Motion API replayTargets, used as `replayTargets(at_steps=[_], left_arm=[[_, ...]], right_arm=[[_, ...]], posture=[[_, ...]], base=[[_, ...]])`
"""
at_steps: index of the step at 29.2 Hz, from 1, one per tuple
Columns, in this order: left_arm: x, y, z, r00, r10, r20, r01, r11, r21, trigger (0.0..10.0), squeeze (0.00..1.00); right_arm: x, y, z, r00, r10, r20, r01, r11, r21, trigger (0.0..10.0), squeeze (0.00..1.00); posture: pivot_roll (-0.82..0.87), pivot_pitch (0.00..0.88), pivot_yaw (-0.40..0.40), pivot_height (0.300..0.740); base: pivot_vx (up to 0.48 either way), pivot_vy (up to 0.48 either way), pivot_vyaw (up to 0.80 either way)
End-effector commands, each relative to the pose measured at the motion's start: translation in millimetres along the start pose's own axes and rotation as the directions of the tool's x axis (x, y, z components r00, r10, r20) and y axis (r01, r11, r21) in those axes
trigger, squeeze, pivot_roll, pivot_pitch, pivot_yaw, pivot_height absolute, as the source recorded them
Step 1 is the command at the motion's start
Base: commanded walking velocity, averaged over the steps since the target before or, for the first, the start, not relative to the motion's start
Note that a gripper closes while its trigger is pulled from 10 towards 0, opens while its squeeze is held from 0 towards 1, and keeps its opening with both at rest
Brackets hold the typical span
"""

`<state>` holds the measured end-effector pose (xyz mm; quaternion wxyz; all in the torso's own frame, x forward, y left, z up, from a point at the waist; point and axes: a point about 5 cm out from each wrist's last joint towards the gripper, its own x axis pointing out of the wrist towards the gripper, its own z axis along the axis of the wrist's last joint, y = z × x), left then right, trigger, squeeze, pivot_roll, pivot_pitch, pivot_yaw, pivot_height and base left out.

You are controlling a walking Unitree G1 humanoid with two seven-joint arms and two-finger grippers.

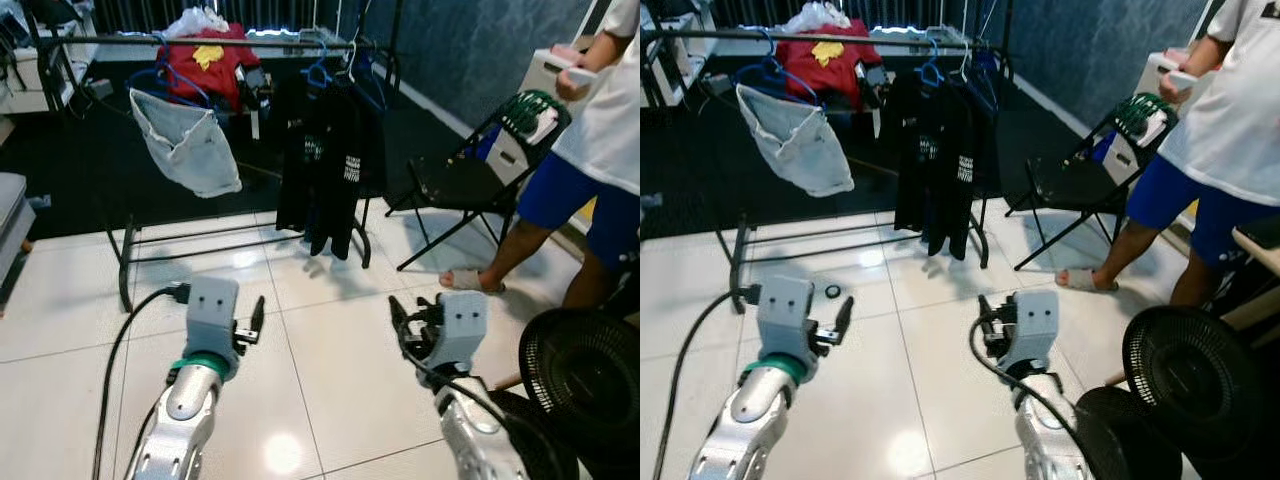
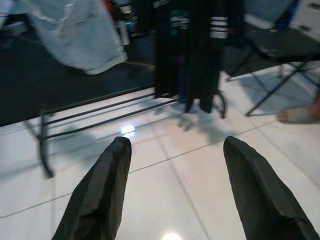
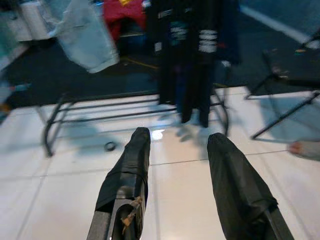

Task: Hang hanger

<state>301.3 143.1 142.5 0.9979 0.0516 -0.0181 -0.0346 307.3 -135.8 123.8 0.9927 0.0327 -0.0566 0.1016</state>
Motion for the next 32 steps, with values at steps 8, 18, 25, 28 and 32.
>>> replayTargets(at_steps=[8, 18, 25, 28, 32], left_arm=[[-1.1, 3.8, -2.8, 1.000, 0.022, 0.014, -0.022, 1.000, 0.014, 10.0, 0.00], [-1.4, 2.3, -4.1, 1.000, 0.022, 0.012, -0.022, 1.000, 0.011, 10.0, 0.00], [-1.2, 1.9, -4.3, 1.000, 0.024, 0.014, -0.024, 1.000, 0.010, 10.0, 0.00], [-0.6, 1.6, -4.5, 1.000, 0.027, 0.014, -0.028, 1.000, 0.009, 10.0, 0.00], [0.2, 1.9, -4.2, 0.999, 0.033, 0.015, -0.033, 0.999, 0.009, 10.0, 0.00]], right_arm=[[-2.8, -1.9, -1.4, 1.000, 0.001, 0.000, -0.001, 1.000, -0.007, 10.0, 0.00], [-3.0, 0.2, 0.0, 1.000, 0.014, 0.007, -0.014, 1.000, -0.016, 10.0, 0.00], [-2.9, -0.7, -1.0, 1.000, 0.013, -0.001, -0.013, 0.999, -0.040, 10.0, 0.00], [-2.4, -2.5, -1.7, 1.000, 0.003, -0.004, -0.003, 0.999, -0.044, 10.0, 0.00], [-1.3, -3.9, -1.6, 1.000, -0.004, -0.005, 0.004, 0.999, -0.045, 10.0, 0.00]], posture=[[-0.03, 0.085, 0.036, 0.740], [-0.03, 0.087, 0.033, 0.740], [-0.03, 0.087, 0.031, 0.740], [-0.03, 0.082, 0.022, 0.740], [-0.03, 0.080, 0.017, 0.740]], base=[[0.463, 0.000, 0.00], [0.480, 0.000, 0.00], [0.480, 0.000, 0.22], [0.480, 0.000, 0.80], [0.480, 0.000, 0.60]])
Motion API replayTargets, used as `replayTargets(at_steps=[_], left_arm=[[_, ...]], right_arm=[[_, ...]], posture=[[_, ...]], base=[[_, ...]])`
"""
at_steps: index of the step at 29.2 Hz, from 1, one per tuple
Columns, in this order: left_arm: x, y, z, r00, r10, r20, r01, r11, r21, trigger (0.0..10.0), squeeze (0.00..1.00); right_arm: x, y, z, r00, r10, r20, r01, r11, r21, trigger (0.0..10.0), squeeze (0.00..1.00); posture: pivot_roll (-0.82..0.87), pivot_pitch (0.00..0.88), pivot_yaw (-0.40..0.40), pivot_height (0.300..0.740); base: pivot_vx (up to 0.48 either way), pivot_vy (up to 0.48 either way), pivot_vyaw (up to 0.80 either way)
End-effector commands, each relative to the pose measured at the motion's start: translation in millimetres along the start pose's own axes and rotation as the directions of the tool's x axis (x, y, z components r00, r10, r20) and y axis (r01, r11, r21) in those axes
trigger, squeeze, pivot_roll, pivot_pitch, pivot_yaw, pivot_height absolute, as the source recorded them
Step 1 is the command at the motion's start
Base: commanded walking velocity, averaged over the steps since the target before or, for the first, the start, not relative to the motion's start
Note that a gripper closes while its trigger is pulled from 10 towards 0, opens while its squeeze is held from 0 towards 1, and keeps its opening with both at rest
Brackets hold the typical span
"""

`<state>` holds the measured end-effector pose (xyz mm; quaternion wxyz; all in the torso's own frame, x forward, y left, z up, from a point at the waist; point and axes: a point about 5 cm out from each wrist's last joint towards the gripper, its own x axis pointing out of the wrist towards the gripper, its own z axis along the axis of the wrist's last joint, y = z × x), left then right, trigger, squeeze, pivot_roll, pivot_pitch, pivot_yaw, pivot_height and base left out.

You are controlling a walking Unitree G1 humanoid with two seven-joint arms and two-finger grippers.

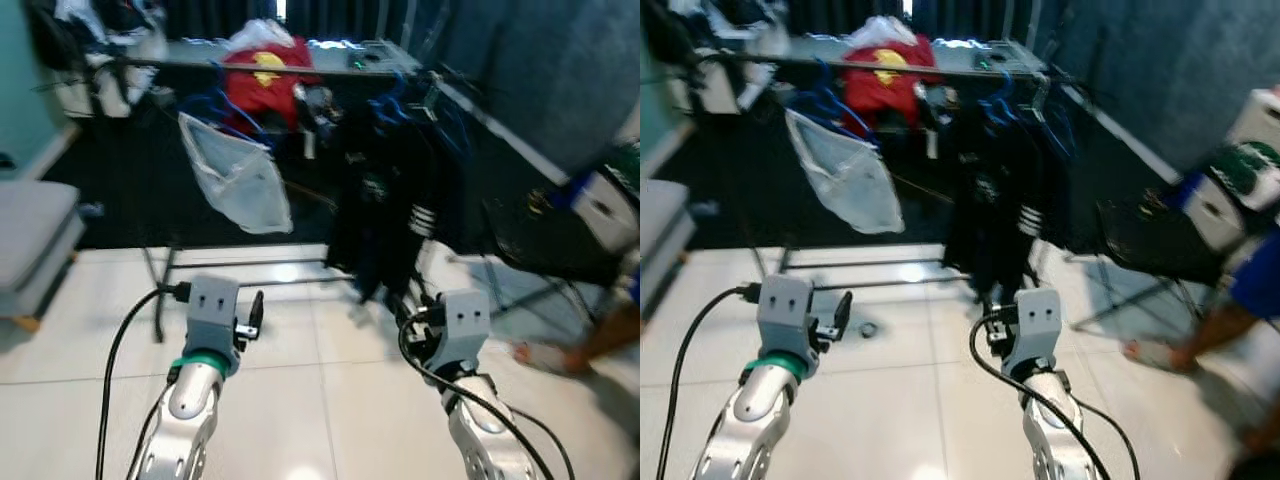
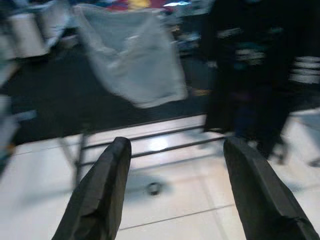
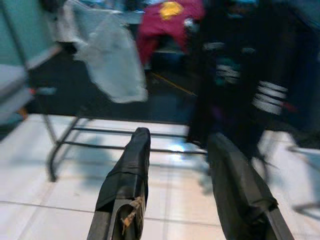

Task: Hang hanger

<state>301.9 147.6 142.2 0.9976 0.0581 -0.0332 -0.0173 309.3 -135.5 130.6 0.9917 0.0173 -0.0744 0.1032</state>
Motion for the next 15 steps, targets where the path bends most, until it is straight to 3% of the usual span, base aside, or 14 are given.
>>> replayTargets(at_steps=[1, 15], left_arm=[[0.8, -1.6, -2.4, 1.000, 0.003, -0.008, -0.003, 1.000, -0.003, 10.0, 0.00], [6.9, -2.7, 3.9, 1.000, 0.017, 0.023, -0.017, 1.000, 0.000, 10.0, 0.00]], right_arm=[[-3.2, -4.1, -8.0, 0.999, -0.007, -0.038, 0.006, 1.000, -0.009, 10.0, 0.00], [9.4, 0.7, -0.2, 1.000, 0.024, -0.001, -0.024, 0.999, 0.028, 10.0, 0.00]], posture=[[-0.03, 0.078, 0.006, 0.740], [-0.03, 0.054, -0.004, 0.740]], base=[[0.480, 0.000, 0.00], [0.472, 0.000, 0.00]])
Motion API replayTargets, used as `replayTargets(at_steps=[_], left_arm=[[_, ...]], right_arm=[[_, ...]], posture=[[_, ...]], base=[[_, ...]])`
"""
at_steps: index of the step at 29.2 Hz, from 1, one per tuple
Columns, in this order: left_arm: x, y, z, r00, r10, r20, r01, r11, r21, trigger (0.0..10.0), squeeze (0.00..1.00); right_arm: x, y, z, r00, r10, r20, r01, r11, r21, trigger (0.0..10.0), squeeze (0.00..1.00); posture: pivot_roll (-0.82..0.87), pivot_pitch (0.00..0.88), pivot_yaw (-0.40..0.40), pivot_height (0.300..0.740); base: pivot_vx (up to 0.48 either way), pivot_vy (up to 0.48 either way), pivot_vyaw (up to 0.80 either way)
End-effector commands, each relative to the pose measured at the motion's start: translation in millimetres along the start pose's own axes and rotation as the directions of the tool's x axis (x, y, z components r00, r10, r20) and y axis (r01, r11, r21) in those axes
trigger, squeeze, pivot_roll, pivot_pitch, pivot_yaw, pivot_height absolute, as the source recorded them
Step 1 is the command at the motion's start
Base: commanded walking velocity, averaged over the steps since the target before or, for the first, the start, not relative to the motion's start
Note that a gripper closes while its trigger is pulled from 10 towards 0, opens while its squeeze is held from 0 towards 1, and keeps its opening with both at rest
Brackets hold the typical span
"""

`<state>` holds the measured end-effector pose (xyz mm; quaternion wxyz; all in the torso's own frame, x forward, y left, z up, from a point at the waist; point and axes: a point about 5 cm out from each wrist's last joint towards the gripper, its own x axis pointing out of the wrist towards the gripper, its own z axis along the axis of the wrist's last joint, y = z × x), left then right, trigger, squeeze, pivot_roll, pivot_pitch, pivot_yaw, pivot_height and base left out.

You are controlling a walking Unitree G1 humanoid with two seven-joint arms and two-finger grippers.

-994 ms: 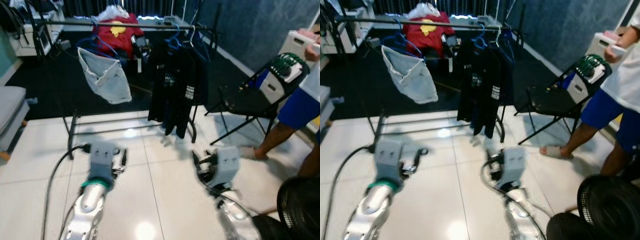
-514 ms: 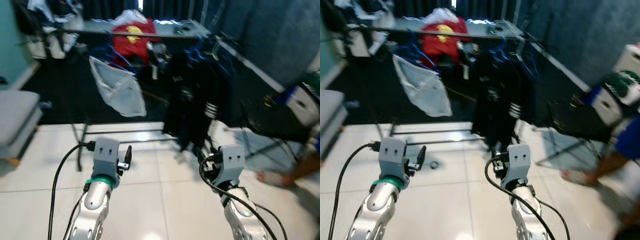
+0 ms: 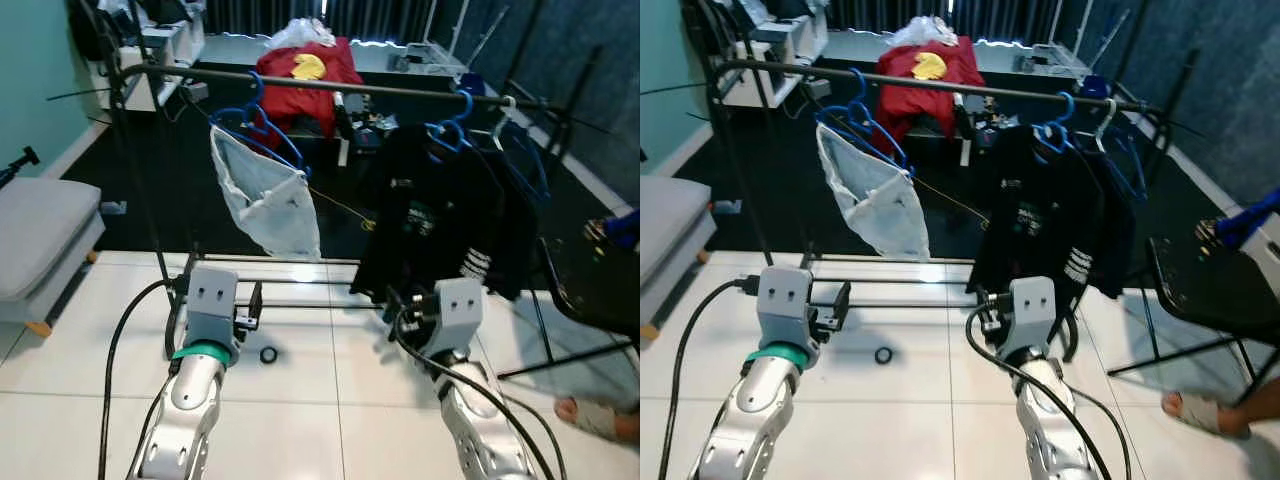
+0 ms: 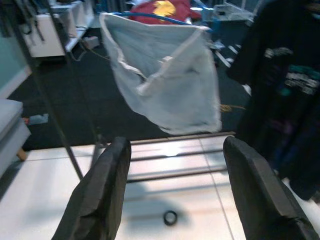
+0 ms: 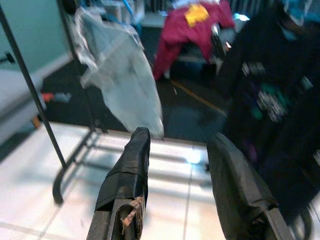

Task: Hang hanger

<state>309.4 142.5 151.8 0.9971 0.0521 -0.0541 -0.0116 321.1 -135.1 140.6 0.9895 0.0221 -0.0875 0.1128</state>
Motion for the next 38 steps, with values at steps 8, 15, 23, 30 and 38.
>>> replayTargets(at_steps=[8, 15, 23, 30, 38], left_arm=[[1.3, -1.6, -2.8, 1.000, -0.003, -0.009, 0.003, 1.000, 0.010, 10.0, 0.00], [5.8, -4.8, 7.0, 1.000, 0.010, 0.027, -0.010, 1.000, -0.009, 10.0, 0.00], [7.4, -7.3, 10.2, 0.999, 0.007, 0.038, -0.006, 1.000, -0.015, 10.0, 0.00], [7.6, -7.7, 10.8, 0.999, 0.005, 0.040, -0.005, 1.000, -0.020, 10.0, 0.00], [7.9, -8.8, 16.2, 0.999, -0.006, 0.050, 0.008, 0.999, -0.044, 10.0, 0.00]], right_arm=[[-3.8, 1.9, -6.5, 1.000, 0.006, -0.018, -0.005, 1.000, 0.020, 10.0, 0.00], [-1.4, -5.9, 5.9, 0.999, -0.001, 0.034, 0.001, 1.000, -0.003, 10.0, 0.00], [1.2, -4.2, 12.7, 0.998, 0.012, 0.060, -0.011, 1.000, -0.013, 10.0, 0.00], [0.1, -3.1, 13.8, 0.998, 0.021, 0.065, -0.020, 1.000, -0.020, 10.0, 0.00], [2.7, -2.7, 24.5, 0.994, 0.039, 0.099, -0.034, 0.998, -0.055, 10.0, 0.00]], posture=[[-0.04, 0.055, 0.004, 0.740], [-0.05, 0.056, 0.010, 0.740], [-0.05, 0.053, 0.016, 0.740], [-0.05, 0.054, 0.015, 0.740], [-0.05, 0.059, 0.016, 0.740]], base=[[0.464, 0.000, 0.00], [0.450, 0.000, 0.00], [0.442, 0.000, 0.00], [0.439, 0.000, 0.00], [0.395, 0.000, 0.00]])
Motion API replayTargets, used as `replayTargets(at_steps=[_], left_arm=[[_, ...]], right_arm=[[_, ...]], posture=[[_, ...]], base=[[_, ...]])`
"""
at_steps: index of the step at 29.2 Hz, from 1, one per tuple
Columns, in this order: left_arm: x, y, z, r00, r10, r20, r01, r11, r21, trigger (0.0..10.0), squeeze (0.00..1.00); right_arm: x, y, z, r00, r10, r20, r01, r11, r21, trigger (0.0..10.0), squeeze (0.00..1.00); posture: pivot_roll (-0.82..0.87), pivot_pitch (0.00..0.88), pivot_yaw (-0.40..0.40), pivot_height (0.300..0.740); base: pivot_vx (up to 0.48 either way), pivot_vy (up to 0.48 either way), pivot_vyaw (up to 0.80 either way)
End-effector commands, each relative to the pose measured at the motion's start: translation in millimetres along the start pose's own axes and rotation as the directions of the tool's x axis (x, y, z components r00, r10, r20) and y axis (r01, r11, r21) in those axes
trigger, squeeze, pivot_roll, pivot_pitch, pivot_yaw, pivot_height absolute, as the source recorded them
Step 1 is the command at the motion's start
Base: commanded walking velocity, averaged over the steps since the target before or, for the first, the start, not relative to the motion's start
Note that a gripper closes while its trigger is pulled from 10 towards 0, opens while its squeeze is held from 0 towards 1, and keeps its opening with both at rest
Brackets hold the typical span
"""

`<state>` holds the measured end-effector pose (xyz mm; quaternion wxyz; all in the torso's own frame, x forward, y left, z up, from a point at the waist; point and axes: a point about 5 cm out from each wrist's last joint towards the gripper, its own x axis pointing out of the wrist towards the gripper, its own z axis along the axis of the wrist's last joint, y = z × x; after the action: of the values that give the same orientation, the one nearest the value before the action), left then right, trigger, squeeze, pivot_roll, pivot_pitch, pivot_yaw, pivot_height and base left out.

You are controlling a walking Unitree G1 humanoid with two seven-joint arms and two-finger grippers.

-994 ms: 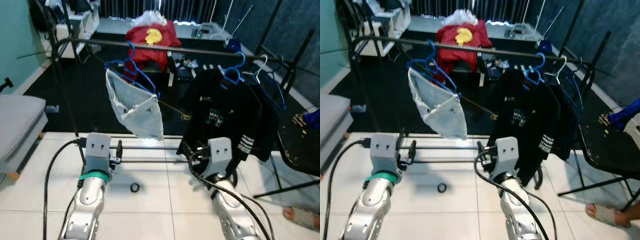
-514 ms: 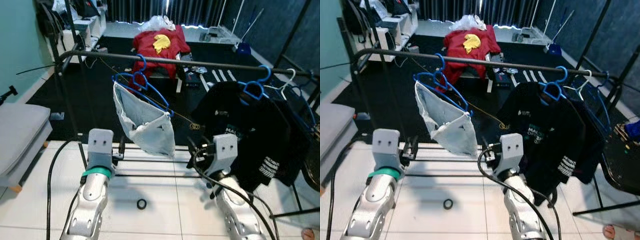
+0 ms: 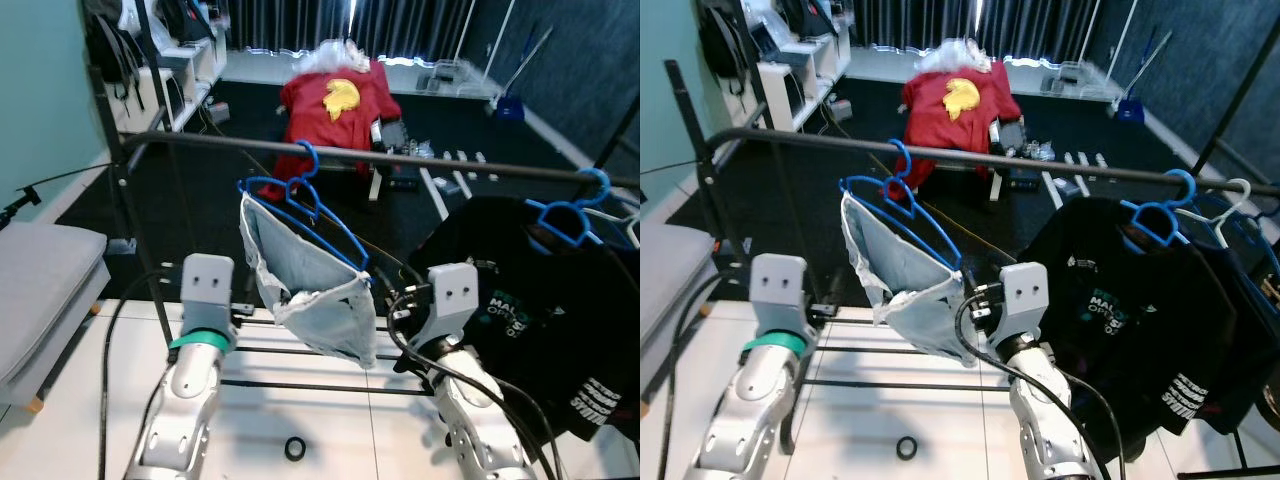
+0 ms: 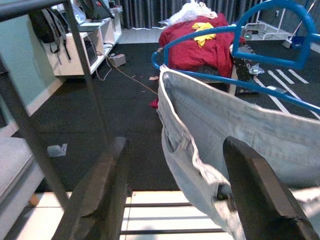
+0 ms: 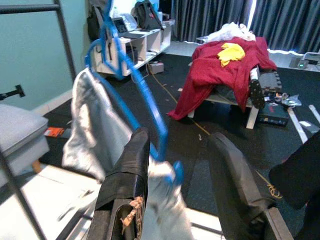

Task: Hang hanger

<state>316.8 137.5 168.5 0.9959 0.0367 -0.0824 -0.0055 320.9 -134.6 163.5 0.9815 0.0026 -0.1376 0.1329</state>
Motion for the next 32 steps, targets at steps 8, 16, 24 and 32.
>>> replayTargets(at_steps=[8, 16, 24, 32], left_arm=[[0.0, -21.1, 26.2, 0.987, -0.152, 0.043, 0.157, 0.975, -0.155, 10.0, 0.00], [-1.1, -25.5, 30.2, 0.984, -0.172, 0.049, 0.177, 0.974, -0.143, 10.0, 0.00], [-2.1, -23.4, 28.1, 0.985, -0.168, 0.033, 0.171, 0.977, -0.131, 10.0, 0.00], [-3.6, -20.7, 21.9, 0.989, -0.149, 0.001, 0.149, 0.986, -0.078, 10.0, 0.00]], right_arm=[[12.4, -8.8, 32.7, 0.994, -0.043, 0.102, 0.050, 0.997, -0.063, 10.0, 0.00], [10.9, -6.2, 27.2, 0.996, -0.043, 0.074, 0.047, 0.998, -0.053, 10.0, 0.00], [8.8, -4.1, 22.4, 0.998, -0.044, 0.052, 0.046, 0.998, -0.040, 10.0, 0.00], [9.9, -6.9, 1.4, 0.996, -0.074, -0.053, 0.075, 0.997, 0.011, 10.0, 0.00]], posture=[[-0.05, 0.071, 0.017, 0.740], [-0.05, 0.084, 0.020, 0.740], [-0.06, 0.085, 0.022, 0.740], [-0.05, 0.099, 0.031, 0.740]], base=[[0.044, 0.000, 0.00], [0.000, 0.000, 0.00], [0.000, 0.000, 0.00], [0.000, 0.000, 0.00]])
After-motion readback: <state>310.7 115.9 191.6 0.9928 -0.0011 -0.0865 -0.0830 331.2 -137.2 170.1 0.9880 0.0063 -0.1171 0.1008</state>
